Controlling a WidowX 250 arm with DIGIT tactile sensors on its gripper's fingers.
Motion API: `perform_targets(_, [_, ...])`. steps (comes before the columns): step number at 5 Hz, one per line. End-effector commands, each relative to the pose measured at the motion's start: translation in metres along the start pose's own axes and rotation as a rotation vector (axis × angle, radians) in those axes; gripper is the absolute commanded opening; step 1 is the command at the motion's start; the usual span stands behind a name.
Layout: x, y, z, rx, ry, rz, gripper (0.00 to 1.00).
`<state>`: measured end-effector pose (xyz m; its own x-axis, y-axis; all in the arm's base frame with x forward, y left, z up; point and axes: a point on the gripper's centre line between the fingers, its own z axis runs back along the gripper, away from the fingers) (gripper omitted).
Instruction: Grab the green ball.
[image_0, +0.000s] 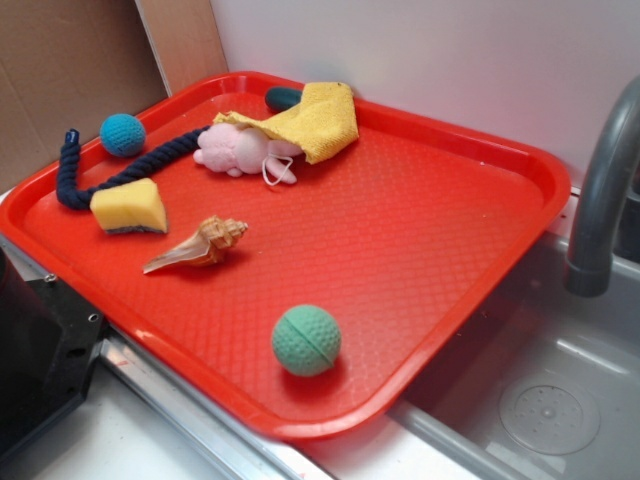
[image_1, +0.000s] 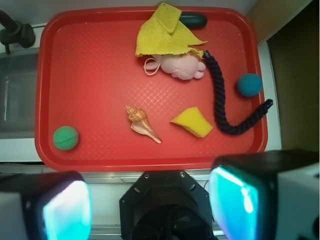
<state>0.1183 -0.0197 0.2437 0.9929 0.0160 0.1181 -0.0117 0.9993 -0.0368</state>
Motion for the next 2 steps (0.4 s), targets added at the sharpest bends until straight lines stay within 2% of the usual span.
perform_targets(1, [0.0, 0.0, 0.0, 0.0, 0.0, 0.0, 1.0])
perform_targets(2, [0.017, -0.048, -0.054, -0.051, -0.067, -0.249, 1.0])
